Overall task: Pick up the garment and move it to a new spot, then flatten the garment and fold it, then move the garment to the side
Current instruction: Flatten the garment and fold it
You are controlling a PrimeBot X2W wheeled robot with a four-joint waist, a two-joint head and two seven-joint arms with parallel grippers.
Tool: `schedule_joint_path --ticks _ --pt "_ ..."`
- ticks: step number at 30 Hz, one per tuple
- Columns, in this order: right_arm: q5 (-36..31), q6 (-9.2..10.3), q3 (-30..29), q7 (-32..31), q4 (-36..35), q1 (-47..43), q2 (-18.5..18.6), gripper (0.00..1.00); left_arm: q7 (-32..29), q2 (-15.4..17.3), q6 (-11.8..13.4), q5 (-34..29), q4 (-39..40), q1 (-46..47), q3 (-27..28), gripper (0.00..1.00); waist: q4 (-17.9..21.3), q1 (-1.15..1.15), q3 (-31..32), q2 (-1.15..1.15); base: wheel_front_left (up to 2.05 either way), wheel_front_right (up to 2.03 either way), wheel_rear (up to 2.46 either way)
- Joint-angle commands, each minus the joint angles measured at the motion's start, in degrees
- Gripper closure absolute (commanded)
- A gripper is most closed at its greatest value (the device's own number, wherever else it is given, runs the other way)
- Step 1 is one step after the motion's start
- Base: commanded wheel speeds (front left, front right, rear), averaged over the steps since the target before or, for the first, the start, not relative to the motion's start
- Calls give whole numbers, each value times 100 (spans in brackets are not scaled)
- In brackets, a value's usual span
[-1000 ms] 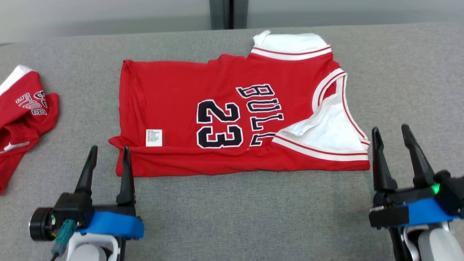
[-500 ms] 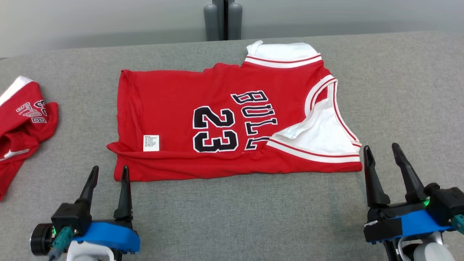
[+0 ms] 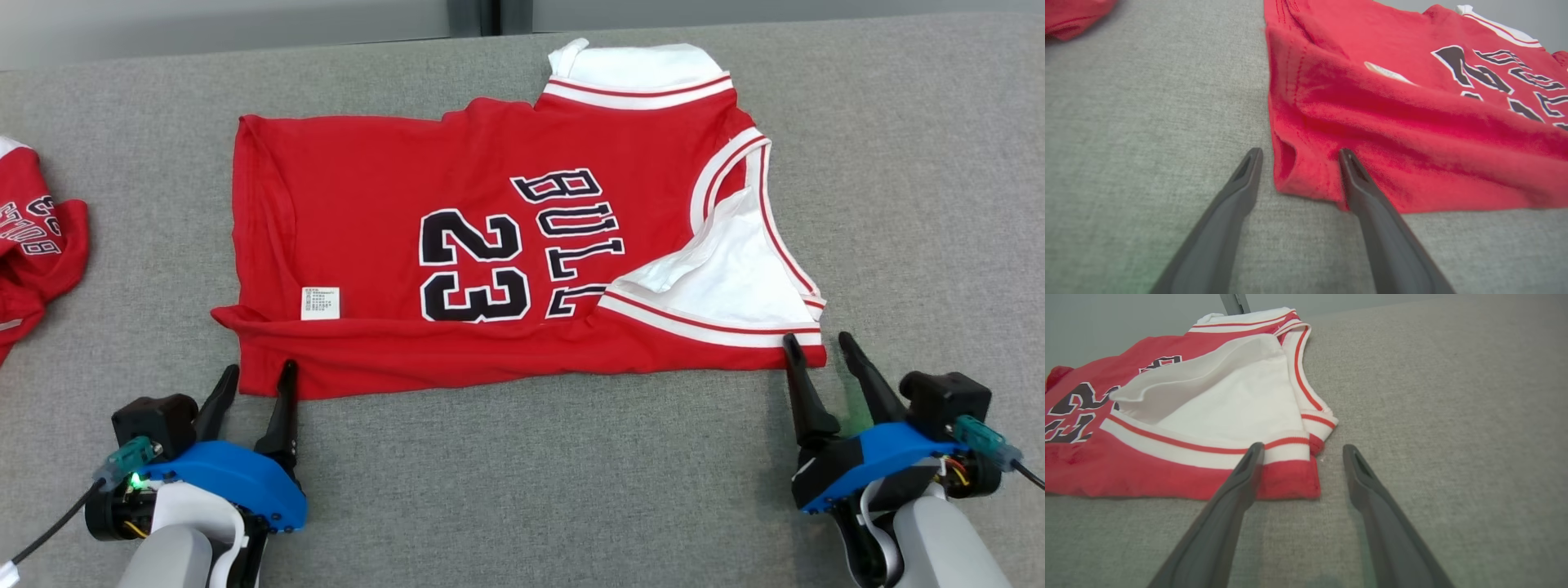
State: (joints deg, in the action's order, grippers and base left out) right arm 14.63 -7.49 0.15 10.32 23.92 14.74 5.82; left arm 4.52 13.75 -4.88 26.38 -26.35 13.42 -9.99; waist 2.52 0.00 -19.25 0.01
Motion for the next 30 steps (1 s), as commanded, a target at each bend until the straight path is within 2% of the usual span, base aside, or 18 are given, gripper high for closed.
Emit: schedule_joint_path --ticks 1,2,3,4,5,12,17,21,26,28,29,30 --pt "56 -1 40 -29 127 113 41 0 -136 -29 -24 65 -151 17 -18 5 -9 0 -6 -1 0 0 0" --pt "181 -1 157 -63 437 304 62 2 -321 -33 -103 199 -278 40 -93 87 -30 0 -8 -1 0 0 0" --pt "239 -2 225 -99 578 371 74 53 -390 -27 -132 253 -322 31 -138 100 -38 0 0 -1 0 0 0" --pt "304 -2 266 -51 650 446 84 95 -410 -7 -162 281 -327 32 -171 100 -47 0 8 -1 0 0 0" --pt "357 -2 301 -33 735 487 113 100 -390 9 -171 296 -297 32 -181 100 -63 0 17 -1 0 0 0" --pt "697 -1 377 213 656 319 297 100 -144 185 -138 270 241 -199 -171 100 -161 0 176 -1 0 0 0" --pt "769 -1 263 240 119 -307 364 100 -441 361 -25 243 851 -666 -250 100 -217 0 419 -1 0 0 0" --pt "703 0 -11 4 -656 -1205 193 100 -949 521 91 397 1415 -1226 -251 100 -233 0 661 -1 0 0 0" --pt "591 0 -249 -445 -1389 -2071 -75 100 -1293 577 255 597 1841 -1799 -199 100 -188 0 846 -1 0 0 0" --pt "533 -1 -261 -585 -1562 -2268 -145 100 -1429 583 215 674 1899 -1980 -261 100 -158 0 864 -1 0 0 0" --pt "506 -1 -277 -648 -1617 -2332 -165 100 -1439 598 243 660 1917 -2030 -258 92 -148 0 868 -1 0 0 0" --pt "520 -1 -274 -722 -1647 -2373 -192 74 -1416 582 291 654 1914 -2058 -241 30 -140 0 874 -1 0 0 0"
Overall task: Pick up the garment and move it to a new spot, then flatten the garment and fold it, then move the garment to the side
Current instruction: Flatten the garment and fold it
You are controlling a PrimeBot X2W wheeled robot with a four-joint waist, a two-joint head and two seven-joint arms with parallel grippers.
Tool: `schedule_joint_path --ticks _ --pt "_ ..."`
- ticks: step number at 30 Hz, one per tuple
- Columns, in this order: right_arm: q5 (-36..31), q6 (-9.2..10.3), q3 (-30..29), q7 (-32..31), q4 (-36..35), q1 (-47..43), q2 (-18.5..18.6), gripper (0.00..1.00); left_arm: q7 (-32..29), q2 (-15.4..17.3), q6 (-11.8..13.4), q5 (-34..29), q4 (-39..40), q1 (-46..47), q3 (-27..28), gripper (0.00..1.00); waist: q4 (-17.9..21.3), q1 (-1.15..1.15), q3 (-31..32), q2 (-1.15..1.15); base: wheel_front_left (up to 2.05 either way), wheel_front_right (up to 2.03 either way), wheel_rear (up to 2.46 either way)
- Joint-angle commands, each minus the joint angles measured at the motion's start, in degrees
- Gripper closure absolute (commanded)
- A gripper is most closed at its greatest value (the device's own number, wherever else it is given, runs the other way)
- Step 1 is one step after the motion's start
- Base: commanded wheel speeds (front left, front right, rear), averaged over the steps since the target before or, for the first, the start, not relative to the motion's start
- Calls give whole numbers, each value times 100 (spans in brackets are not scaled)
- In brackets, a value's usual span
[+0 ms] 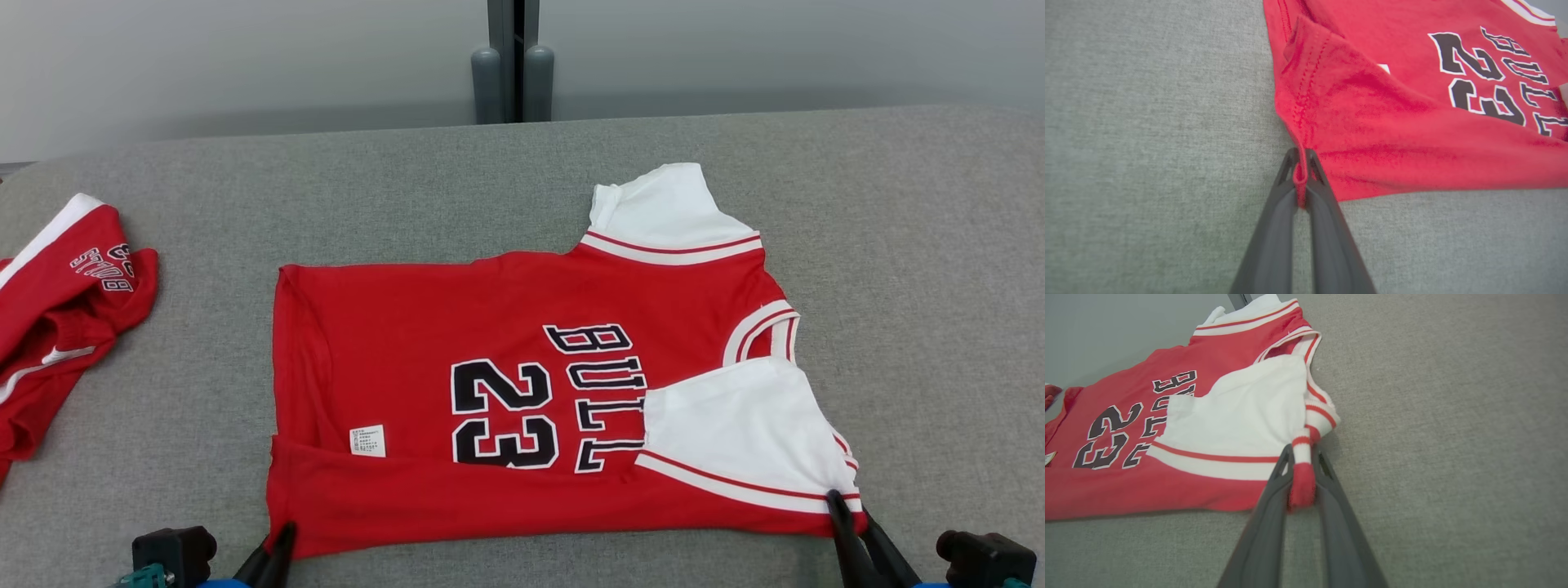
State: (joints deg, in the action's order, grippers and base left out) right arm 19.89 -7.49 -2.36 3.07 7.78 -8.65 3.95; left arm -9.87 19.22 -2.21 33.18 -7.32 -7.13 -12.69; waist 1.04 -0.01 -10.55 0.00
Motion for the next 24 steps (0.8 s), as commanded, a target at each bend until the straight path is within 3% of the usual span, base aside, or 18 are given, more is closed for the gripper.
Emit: schedule_joint_path --ticks 1,2,6,13,19,24 --pt "-17 -1 -26 -33 -69 -72 -26 29 35 -5 19 -12 -8 -45 7 0 15 1 14 0 0 0 0" --pt "-34 -1 -34 -67 -81 -95 -33 0 76 -59 37 4 -26 -78 -7 0 16 1 23 0 0 0 0" --pt "-280 -2 -114 55 -244 -32 -64 0 722 -244 214 -141 -8 5 124 0 0 1 81 0 0 0 0" --pt "-708 -1 -206 245 -1146 362 -81 0 1951 -400 689 -804 478 254 236 0 -5 1 127 0 0 0 0" --pt "-871 -1 -243 98 -1767 666 -93 0 2095 -251 913 -1152 916 389 261 0 35 1 135 0 0 0 0" --pt "-903 -1 -251 -57 -1881 726 -98 0 1984 -185 974 -1215 1109 448 228 0 8 1 100 0 0 0 0"
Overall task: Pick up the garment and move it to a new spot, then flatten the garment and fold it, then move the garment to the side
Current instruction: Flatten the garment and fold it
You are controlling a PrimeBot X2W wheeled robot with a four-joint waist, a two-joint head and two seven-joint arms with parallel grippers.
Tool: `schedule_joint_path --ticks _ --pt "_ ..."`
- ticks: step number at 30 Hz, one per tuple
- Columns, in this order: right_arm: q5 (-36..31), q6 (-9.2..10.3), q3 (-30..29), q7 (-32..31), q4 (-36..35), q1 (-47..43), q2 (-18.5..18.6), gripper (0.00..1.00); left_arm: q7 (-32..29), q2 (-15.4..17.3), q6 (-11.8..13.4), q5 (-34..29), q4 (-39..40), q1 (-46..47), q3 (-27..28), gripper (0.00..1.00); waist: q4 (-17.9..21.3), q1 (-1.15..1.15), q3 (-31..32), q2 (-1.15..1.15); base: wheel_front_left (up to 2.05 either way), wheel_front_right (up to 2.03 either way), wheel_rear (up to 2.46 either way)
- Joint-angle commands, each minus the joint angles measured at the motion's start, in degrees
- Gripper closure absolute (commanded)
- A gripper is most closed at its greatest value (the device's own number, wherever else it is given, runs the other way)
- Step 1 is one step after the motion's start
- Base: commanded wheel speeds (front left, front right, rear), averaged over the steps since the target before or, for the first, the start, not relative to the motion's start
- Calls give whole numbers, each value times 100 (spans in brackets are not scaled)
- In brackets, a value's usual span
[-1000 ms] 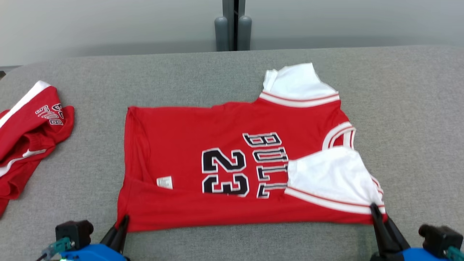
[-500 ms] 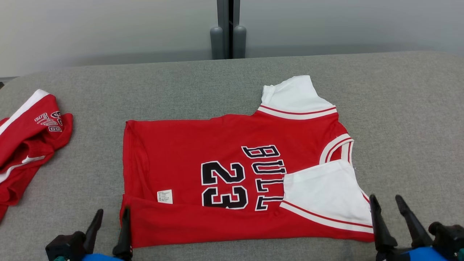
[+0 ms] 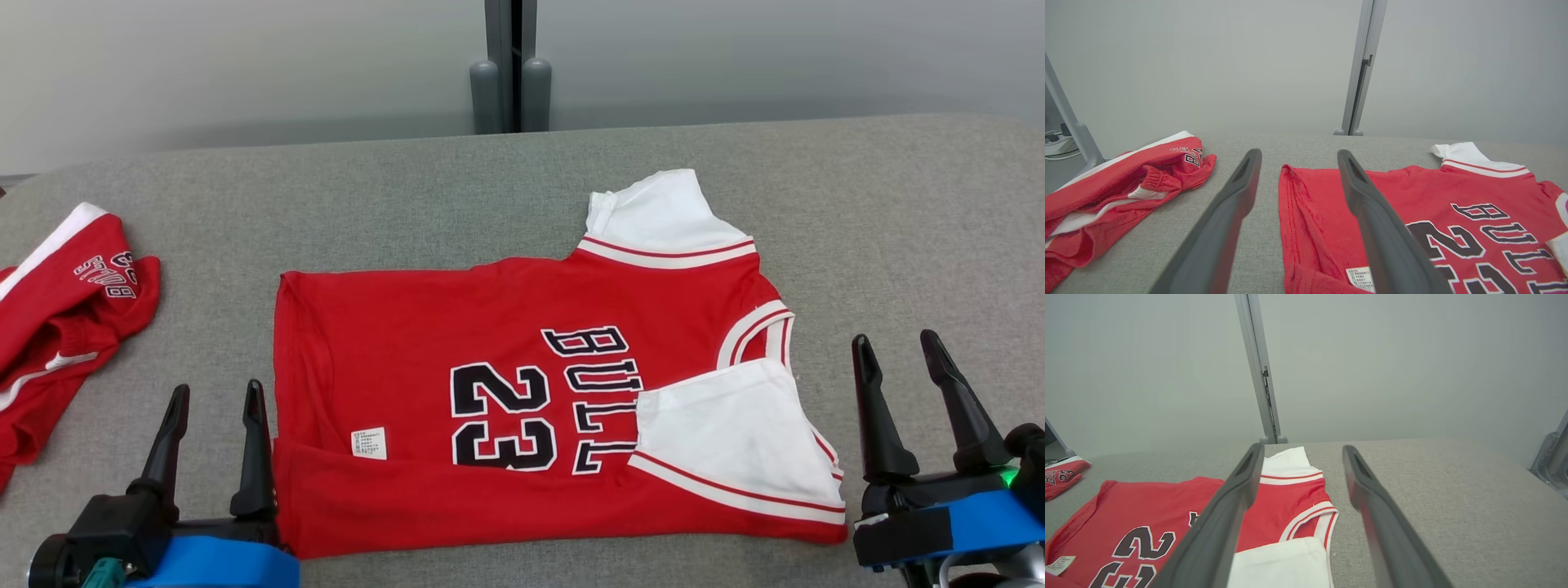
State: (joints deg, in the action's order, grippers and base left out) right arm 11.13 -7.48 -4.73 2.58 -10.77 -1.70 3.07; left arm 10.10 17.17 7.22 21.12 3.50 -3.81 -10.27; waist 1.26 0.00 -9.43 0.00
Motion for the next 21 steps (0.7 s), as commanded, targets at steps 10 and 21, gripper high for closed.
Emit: schedule_joint_path --ticks 10,21 --pt "66 -3 -35 -78 -72 195 -15 0 -493 172 -335 203 -299 1241 -83 0 -73 0 -526 0 0 0 0" --pt "212 -2 229 77 239 620 -14 0 -2202 492 -1294 1021 -2908 3760 -289 0 240 0 -1256 0 0 0 0"
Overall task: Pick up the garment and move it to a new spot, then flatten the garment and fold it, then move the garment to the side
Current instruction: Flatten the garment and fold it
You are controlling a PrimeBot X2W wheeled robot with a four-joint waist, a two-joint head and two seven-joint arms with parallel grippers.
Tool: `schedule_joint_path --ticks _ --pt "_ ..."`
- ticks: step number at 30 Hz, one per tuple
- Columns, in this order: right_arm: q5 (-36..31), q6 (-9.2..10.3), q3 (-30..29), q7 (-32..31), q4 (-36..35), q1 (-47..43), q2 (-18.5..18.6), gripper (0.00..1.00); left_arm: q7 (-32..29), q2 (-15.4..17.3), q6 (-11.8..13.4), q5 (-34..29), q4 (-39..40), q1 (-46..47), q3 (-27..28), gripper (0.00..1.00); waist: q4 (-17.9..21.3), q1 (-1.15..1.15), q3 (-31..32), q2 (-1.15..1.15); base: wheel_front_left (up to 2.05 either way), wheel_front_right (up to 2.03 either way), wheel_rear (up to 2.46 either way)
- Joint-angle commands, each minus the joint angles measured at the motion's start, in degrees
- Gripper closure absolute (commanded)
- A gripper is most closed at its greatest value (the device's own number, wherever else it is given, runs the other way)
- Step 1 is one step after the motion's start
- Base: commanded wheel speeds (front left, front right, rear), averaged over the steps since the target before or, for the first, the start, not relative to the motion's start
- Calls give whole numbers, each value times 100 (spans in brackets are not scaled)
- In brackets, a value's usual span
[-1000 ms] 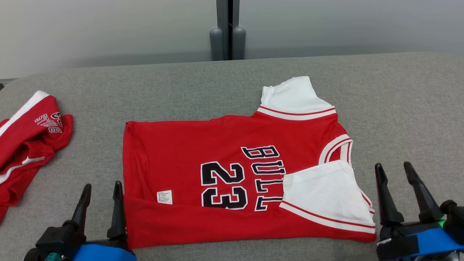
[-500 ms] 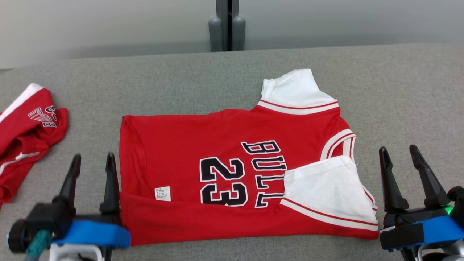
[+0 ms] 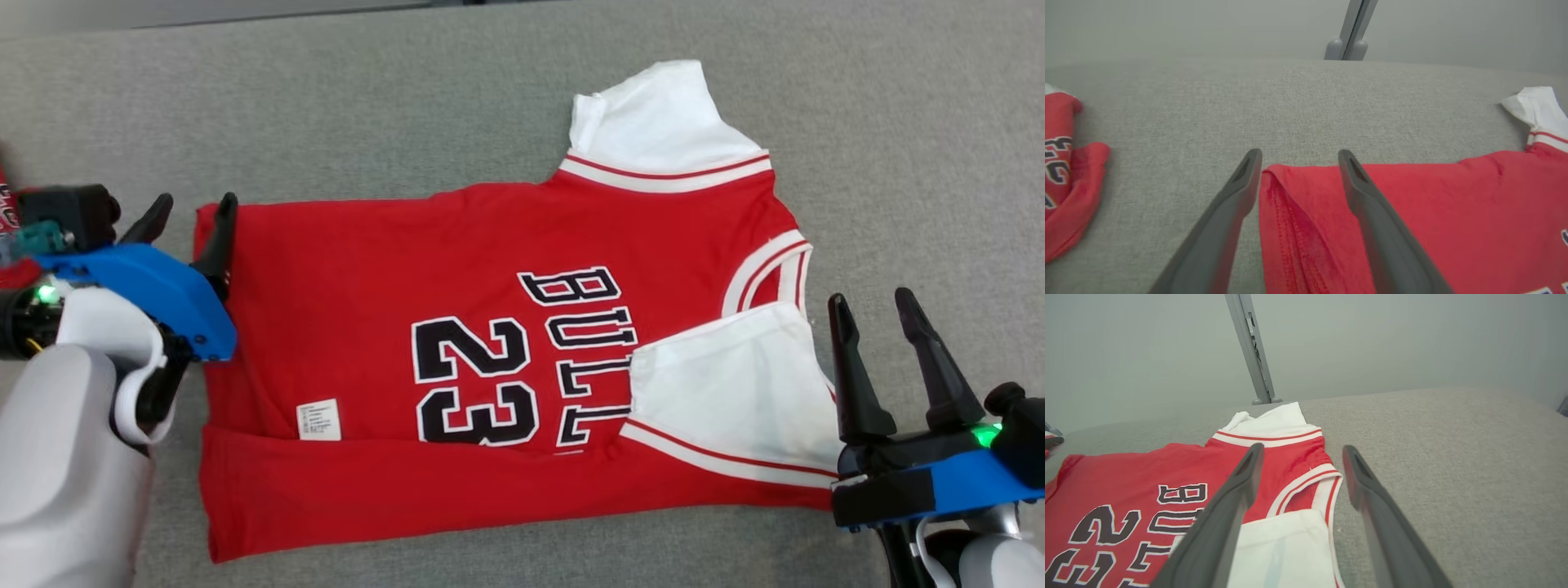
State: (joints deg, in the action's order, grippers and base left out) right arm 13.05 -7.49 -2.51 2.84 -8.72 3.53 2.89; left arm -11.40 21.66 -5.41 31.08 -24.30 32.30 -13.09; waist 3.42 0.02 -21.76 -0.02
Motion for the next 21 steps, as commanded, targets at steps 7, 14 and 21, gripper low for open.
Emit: schedule_joint_path --ticks 7,14,21 --pt "128 -2 18 168 335 223 3 0 -463 140 -167 337 -1278 766 -88 35 171 -2 -173 2 0 0 0" --pt "198 -2 -144 247 804 537 64 0 -603 57 -222 696 -1937 1047 -264 100 163 -2 -225 2 0 0 0" --pt "476 -2 -117 225 1499 1571 483 0 -295 67 -226 915 -1940 1202 -679 100 10 -2 -202 2 0 0 0"
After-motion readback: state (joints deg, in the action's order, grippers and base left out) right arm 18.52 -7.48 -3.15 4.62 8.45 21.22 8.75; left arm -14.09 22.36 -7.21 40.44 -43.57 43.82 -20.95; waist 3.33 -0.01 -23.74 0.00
